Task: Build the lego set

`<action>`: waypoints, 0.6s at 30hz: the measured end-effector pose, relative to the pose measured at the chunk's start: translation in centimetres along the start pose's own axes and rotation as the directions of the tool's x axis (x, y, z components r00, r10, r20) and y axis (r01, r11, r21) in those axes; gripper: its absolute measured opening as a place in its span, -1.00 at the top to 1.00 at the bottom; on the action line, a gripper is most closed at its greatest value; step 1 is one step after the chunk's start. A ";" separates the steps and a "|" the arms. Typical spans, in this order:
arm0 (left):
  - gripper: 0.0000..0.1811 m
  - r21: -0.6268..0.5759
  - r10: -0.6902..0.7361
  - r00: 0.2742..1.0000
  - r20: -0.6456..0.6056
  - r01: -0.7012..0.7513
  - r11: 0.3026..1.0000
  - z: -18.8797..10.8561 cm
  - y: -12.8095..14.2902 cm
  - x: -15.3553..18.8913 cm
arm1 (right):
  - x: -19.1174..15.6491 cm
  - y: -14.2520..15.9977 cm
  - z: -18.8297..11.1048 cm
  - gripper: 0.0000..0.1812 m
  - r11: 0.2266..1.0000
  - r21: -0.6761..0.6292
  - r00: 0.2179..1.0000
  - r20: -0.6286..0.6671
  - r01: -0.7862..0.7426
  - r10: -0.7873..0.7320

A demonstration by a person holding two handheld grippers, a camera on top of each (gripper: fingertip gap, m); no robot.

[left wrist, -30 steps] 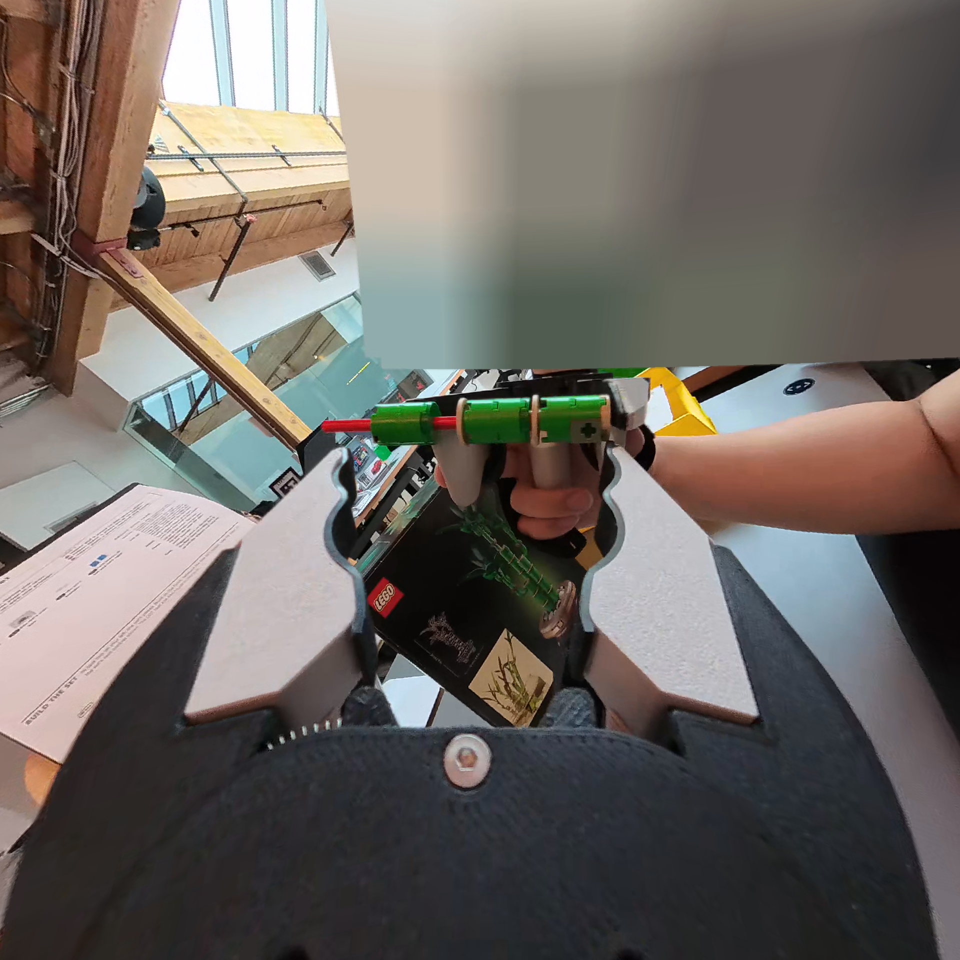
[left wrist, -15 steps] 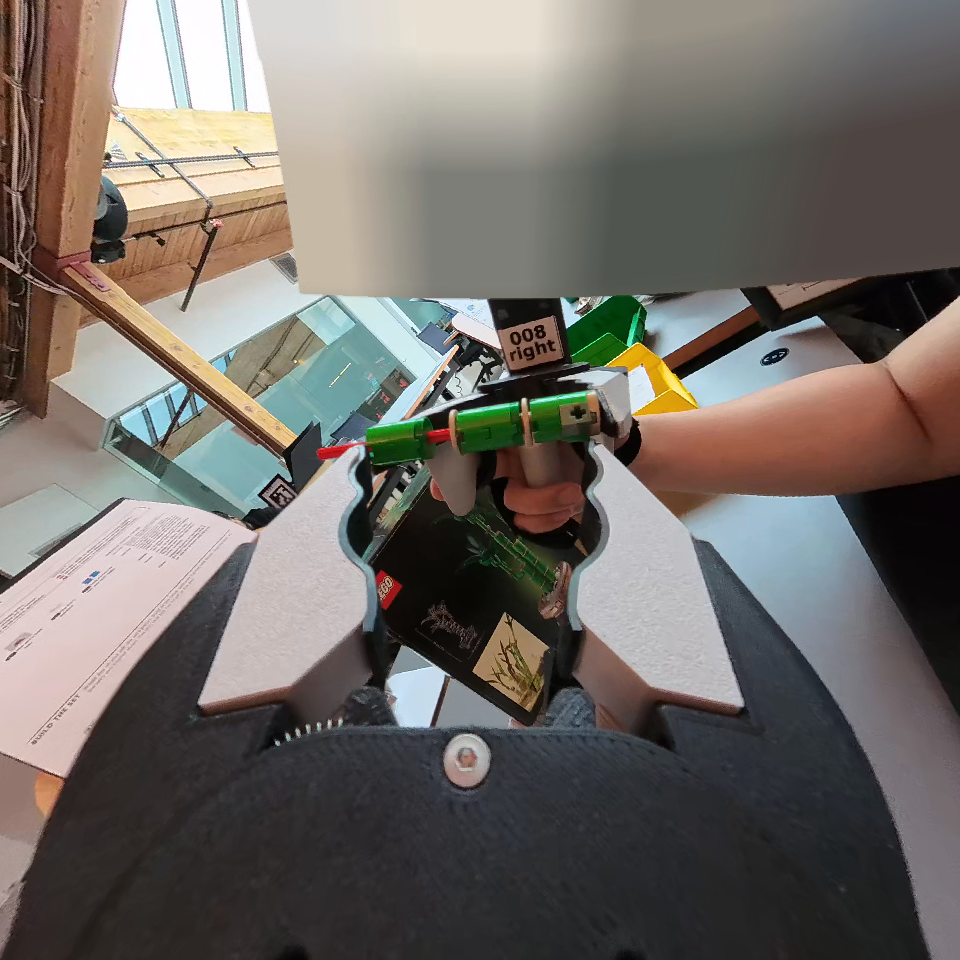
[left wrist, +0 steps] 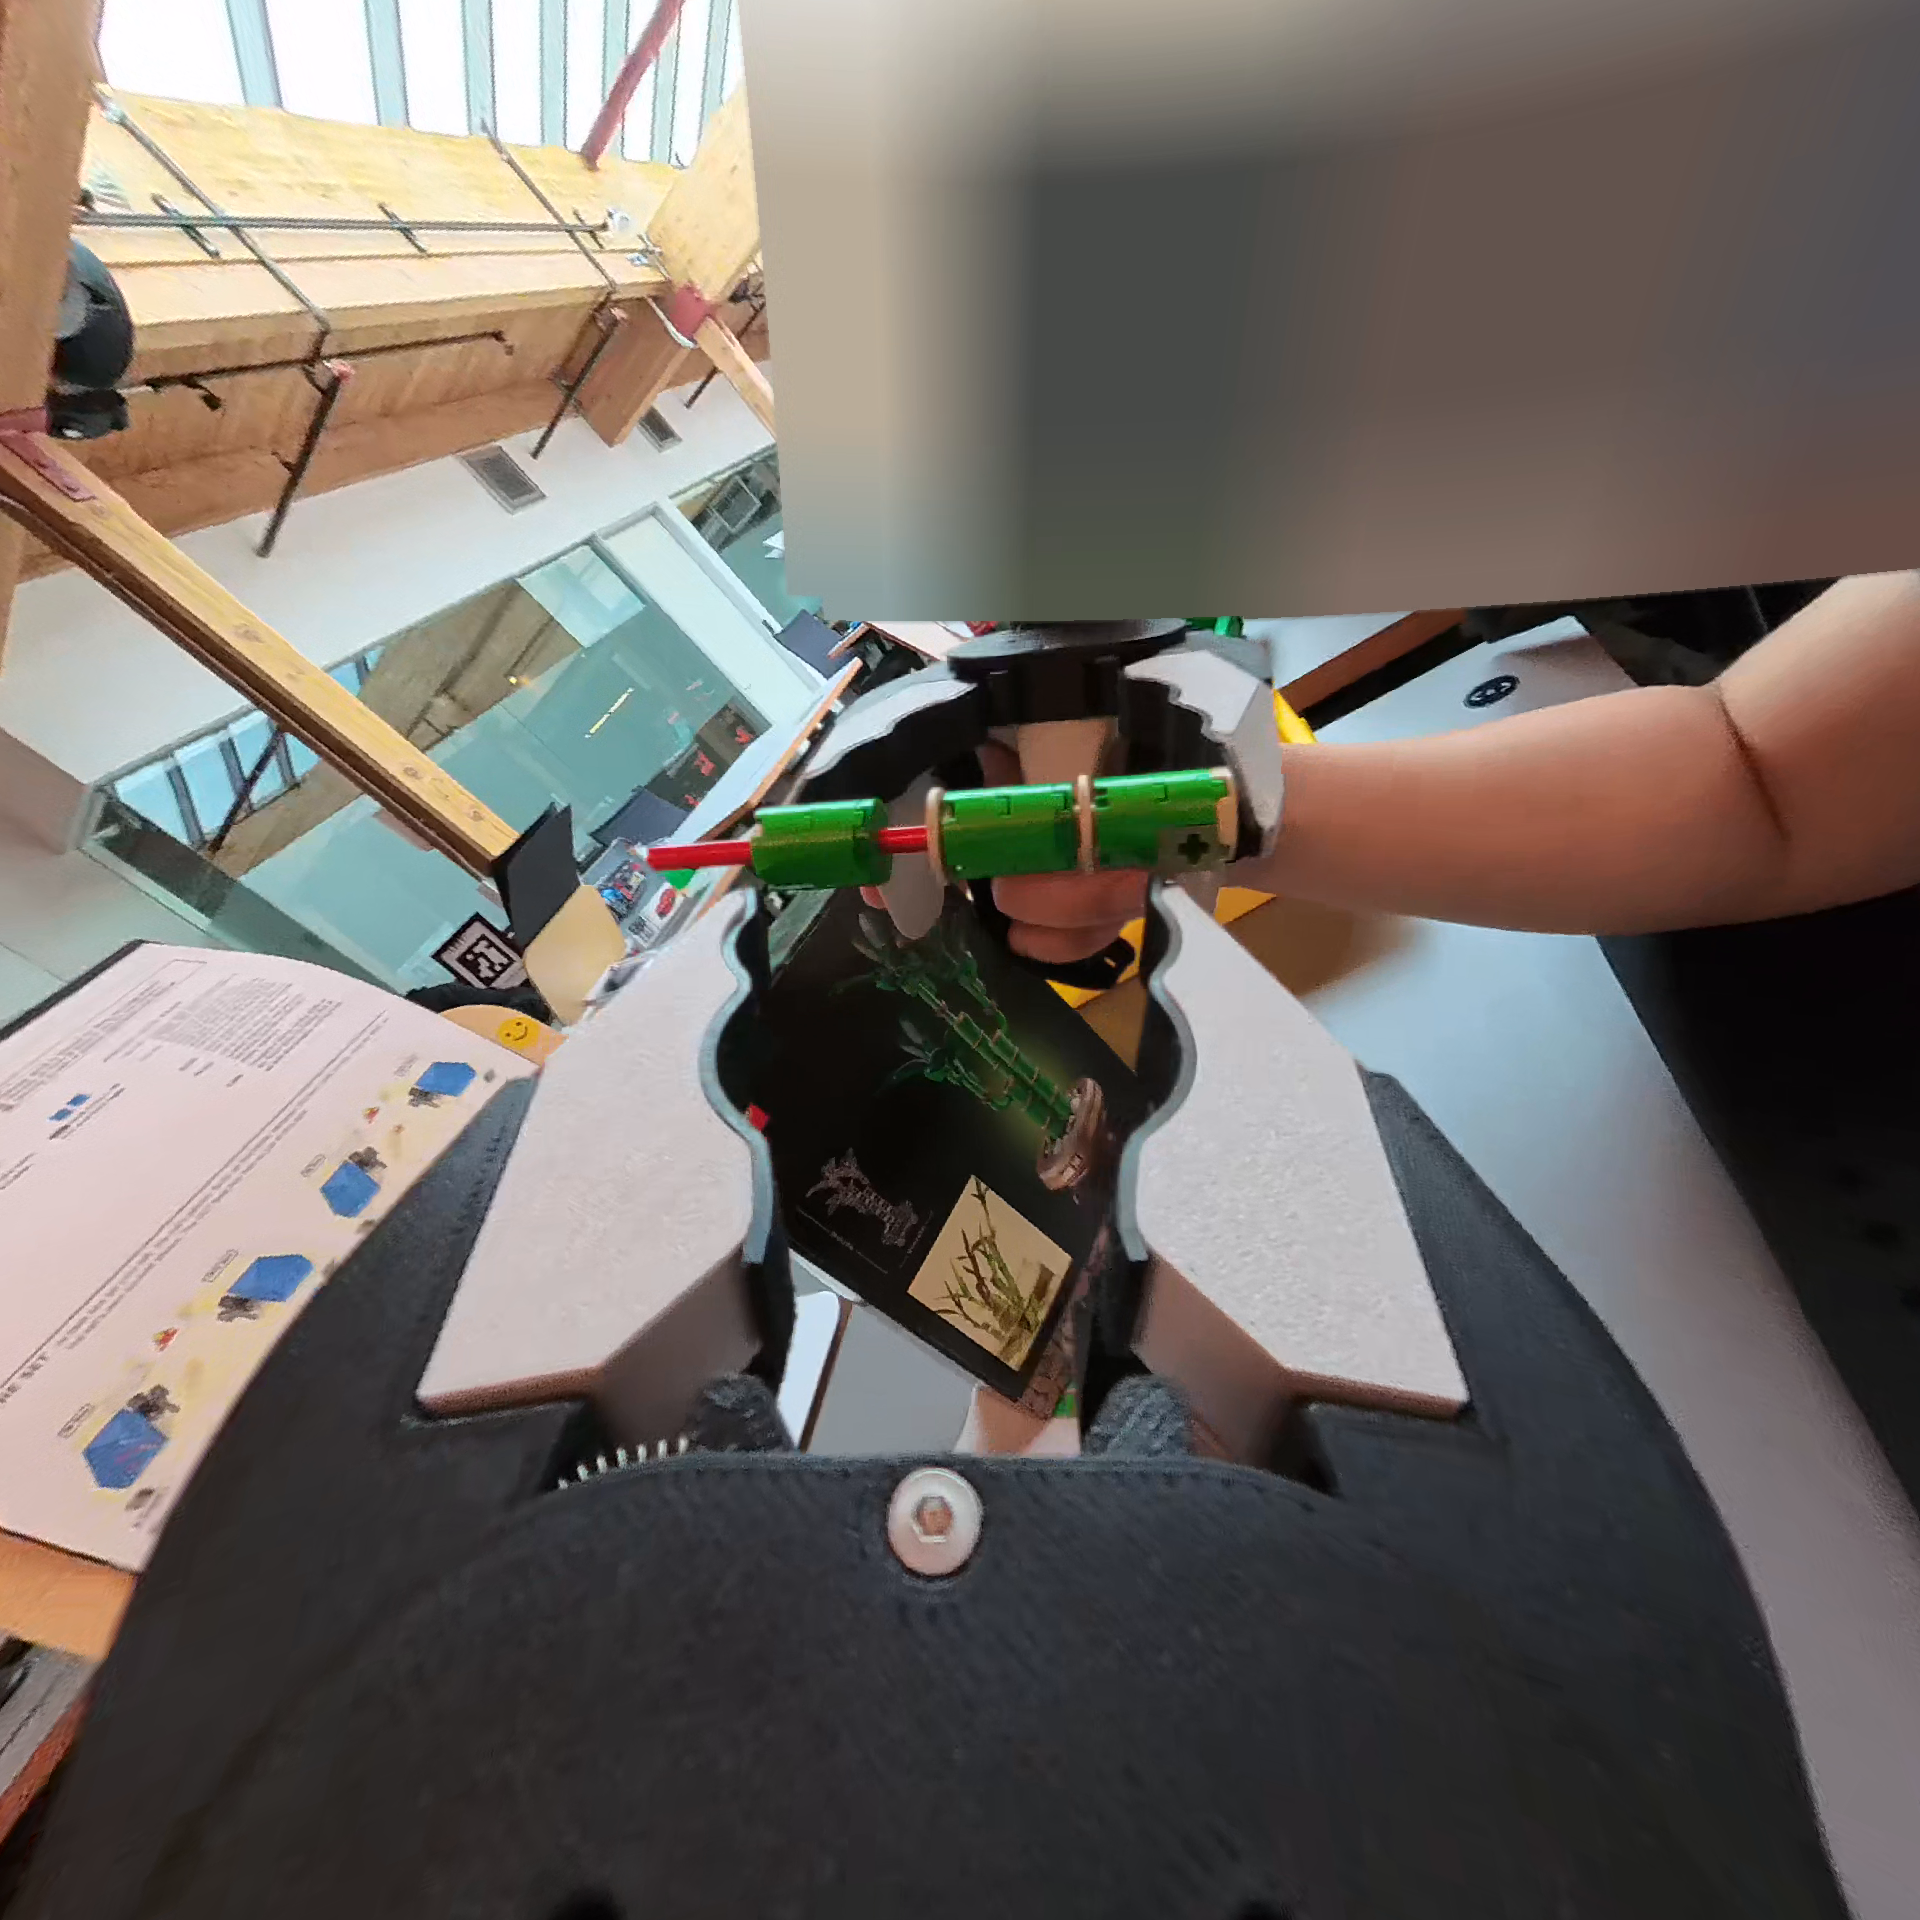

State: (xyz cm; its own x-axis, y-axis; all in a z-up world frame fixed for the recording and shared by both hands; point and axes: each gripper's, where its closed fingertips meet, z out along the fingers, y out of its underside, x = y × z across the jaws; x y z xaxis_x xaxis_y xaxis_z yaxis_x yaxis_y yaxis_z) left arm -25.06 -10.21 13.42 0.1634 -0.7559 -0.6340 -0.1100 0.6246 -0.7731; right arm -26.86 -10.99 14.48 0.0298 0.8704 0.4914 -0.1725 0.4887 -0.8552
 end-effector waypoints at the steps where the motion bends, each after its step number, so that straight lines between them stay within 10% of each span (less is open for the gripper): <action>1: 0.22 0.011 -0.013 1.000 -0.014 0.013 1.000 0.0 -0.1 0.1 | -0.2 0.1 -0.1 0.05 1.000 -0.002 1.000 0.011 0.010 -0.010; 18: 0.01 0.074 -0.046 0.991 -0.128 0.056 0.996 -0.8 -1.0 1.6 | -0.5 1.0 0.0 0.06 0.954 -0.236 0.980 -0.027 0.186 -0.197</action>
State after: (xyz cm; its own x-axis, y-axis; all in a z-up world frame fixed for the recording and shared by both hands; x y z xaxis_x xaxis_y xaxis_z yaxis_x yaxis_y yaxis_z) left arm -25.51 -12.15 13.15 0.0413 -0.8030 -0.5946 -0.0276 0.5940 -0.8040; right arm -27.00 -10.96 13.37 0.0894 0.7581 0.6460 0.0735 0.6418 -0.7634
